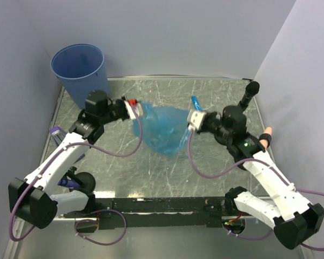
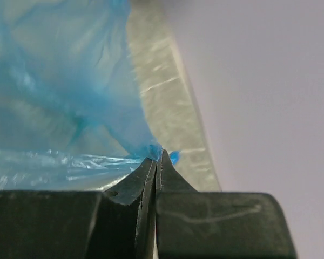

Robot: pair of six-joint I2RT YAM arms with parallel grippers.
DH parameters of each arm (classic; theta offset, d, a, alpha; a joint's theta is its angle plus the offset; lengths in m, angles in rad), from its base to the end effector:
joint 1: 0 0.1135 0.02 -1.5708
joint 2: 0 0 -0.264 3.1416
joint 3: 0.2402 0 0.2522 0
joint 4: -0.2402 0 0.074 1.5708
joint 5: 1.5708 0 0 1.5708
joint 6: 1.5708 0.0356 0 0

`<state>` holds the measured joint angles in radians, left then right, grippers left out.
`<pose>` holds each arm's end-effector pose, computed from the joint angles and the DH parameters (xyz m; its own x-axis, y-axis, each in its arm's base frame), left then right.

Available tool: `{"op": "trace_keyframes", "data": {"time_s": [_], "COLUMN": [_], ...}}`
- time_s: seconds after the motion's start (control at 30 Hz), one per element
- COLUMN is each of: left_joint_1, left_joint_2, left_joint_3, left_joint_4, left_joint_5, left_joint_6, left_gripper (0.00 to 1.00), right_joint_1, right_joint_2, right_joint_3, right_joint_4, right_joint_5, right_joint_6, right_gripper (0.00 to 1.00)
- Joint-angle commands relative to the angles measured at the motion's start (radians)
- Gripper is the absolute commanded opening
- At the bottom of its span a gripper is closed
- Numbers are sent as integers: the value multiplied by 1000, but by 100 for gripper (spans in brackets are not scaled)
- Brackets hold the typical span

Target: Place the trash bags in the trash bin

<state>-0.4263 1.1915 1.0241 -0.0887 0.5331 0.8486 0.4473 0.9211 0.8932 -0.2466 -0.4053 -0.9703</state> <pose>0.2429 -0.1302 0.3506 0.4507 0.5051 -0.7361 0.7044 0.3054 0.6408 0.1829 0.1033 0.3479 0.4722 -0.6144 -0.6321 -0.6196 0.2787 -0.7338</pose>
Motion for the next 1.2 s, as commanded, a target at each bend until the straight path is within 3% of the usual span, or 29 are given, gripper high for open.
{"op": "trace_keyframes", "data": {"time_s": [0.0, 0.03, 0.07, 0.13, 0.2, 0.27, 0.37, 0.47, 0.6, 0.7, 0.8, 0.87, 0.97, 1.17], "left_joint_1": [1, 1, 1, 1, 6, 26, 87, 190, 366, 494, 506, 506, 526, 521], "left_joint_2": [-9, 0, 28, 91, 140, 151, 102, 98, 232, 328, 443, 506, 614, 706], "left_joint_3": [95, 134, 196, 377, 512, 574, 573, 606, 770, 769, 930, 979, 1071, 1056], "left_joint_4": [175, 155, 56, -156, -322, -388, -225, -48, 3, 90, -200, -279, -370, -391], "left_joint_5": [15, 30, 56, 114, 146, 191, 228, 254, 281, 346, 107, -28, -27, -145], "left_joint_6": [-302, -322, -338, -322, -347, -388, -572, -799, -1190, -1405, -1129, -993, -870, -715], "left_gripper": [1, 14, 35, 65, 76, 85, 93, 97, 99, 97, 89, 85, 80, 80], "right_joint_1": [-7, -10, -15, -28, -45, -77, -117, -144, -160, -171, -173, -173, -173, -173], "right_joint_2": [76, 102, 135, 185, 234, 280, 346, 386, 389, 377, 349, 334, 318, 294], "right_joint_3": [160, 202, 235, 314, 386, 462, 542, 575, 529, 494, 475, 466, 441, 395], "right_joint_4": [104, 102, 107, 128, 141, 135, 121, 98, 102, 113, 115, 115, 116, 116], "right_joint_5": [69, 91, 124, 186, 249, 272, 298, 316, 321, 321, 280, 258, 252, 237], "right_joint_6": [255, 289, 339, 407, 482, 544, 597, 604, 605, 625, 631, 631, 639, 660], "right_gripper": [0, 0, 0, 0, 0, 0, 0, 0, 0, 0, 0, 0, 0, 0]}}
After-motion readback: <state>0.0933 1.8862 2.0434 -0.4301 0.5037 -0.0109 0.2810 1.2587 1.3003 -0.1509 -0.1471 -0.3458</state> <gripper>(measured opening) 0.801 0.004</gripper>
